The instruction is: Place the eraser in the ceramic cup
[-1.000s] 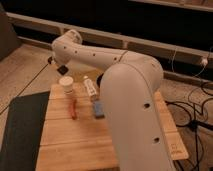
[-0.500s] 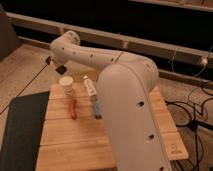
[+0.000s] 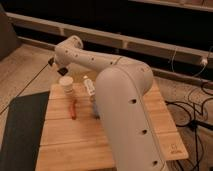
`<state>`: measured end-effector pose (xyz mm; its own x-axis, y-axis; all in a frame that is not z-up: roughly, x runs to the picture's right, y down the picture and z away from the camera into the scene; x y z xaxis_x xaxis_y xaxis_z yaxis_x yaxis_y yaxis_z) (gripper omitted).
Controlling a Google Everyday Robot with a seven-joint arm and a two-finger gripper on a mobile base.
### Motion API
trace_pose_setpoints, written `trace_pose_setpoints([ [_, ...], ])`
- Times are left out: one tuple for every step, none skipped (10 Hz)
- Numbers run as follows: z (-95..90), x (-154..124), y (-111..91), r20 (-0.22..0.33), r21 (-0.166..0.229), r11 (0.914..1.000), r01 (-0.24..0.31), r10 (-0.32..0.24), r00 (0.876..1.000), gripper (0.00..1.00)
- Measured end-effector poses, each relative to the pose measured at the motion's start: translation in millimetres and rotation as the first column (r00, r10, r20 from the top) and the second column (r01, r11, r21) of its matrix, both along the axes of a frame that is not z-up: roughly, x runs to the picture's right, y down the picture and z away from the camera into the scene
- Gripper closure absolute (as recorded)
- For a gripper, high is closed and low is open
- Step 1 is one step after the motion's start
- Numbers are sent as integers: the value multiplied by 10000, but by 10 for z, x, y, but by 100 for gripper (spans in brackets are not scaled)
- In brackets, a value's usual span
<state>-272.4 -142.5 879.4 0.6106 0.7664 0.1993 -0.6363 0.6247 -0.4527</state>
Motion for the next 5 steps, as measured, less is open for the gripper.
trace_pose_setpoints([
  [60,-5,13,28,-141,9998,-149,149,9999,100],
  [148,-76,89,123,-371,9993,-101,106,9999,100],
  [184,-133,139,189,-485,9988,-18,27,9998,100],
  [254,-235,242,309,-703,9974,138,-116,9995,100],
  [292,-265,264,355,-792,9967,192,-165,9992,100],
])
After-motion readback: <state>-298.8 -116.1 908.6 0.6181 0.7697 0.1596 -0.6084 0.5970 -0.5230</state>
